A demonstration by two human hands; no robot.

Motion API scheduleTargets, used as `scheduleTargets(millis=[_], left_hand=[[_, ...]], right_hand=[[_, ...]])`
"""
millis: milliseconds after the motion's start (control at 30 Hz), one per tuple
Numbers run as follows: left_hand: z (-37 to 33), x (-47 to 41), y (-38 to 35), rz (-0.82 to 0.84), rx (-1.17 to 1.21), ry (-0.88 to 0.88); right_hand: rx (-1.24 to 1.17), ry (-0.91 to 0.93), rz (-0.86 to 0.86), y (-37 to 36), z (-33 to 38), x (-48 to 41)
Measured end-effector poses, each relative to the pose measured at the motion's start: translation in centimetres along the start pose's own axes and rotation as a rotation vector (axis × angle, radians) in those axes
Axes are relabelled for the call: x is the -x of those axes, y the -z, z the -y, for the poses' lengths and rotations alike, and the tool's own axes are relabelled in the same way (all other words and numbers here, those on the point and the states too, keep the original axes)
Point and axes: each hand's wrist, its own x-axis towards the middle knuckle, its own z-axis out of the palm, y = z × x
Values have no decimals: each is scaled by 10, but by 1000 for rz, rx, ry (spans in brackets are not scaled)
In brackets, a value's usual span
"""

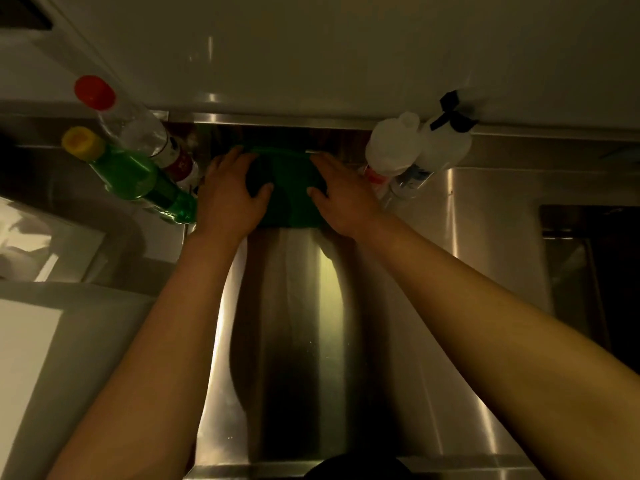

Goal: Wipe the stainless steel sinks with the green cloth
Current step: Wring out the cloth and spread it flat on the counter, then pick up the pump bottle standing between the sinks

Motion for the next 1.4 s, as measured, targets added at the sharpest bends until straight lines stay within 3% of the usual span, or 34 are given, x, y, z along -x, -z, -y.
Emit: scheduleTargets(millis=[367,633,1000,1400], left_hand=[[-56,78,33,-153,-88,-238],[-147,157,40,-173,-126,-375],[-347,262,13,-205,-165,-749],[-551,392,-102,-61,-309,-1166]], right_hand=[[-189,141,-172,46,-2,108],[-328,160,-435,111,-15,234],[-241,-118,-778,207,-92,474],[-207,-402,-1097,236,-184,736]])
